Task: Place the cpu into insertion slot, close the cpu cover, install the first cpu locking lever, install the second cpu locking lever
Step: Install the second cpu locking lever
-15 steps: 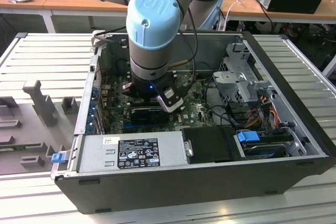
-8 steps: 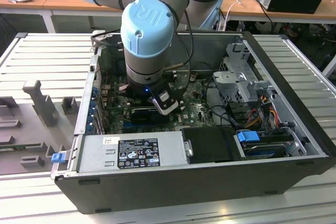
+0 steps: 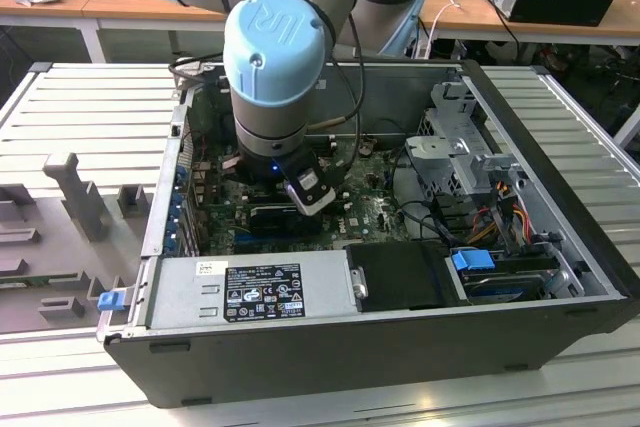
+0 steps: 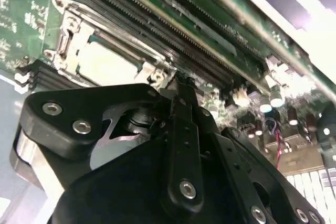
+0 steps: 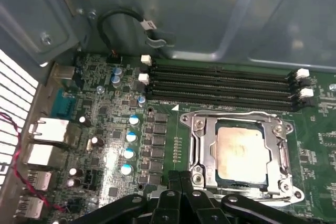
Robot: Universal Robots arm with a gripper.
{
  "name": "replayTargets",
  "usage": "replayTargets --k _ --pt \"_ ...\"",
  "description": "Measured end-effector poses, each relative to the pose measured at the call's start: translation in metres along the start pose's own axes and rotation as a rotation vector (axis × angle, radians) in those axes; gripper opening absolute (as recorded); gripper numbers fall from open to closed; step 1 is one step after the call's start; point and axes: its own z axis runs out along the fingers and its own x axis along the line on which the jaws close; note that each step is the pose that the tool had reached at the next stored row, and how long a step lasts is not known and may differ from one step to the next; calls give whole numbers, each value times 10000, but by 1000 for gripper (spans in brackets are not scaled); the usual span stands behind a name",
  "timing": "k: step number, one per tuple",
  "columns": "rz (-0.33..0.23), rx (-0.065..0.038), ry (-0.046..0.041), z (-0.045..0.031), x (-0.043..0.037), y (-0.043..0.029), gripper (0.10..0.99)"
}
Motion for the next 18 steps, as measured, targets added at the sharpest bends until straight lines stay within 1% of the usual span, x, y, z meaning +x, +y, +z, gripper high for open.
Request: replayTargets --k 2,8,12,16,18 --pt "2 3 2 -64 0 27 106" --pt "3 -7 1 -183 -1 79 106" --pt "3 -24 4 -299 -4 128 106" --pt "3 -79 -1 -354 -5 151 106" --pt "2 -84 -3 -359 -5 154 106"
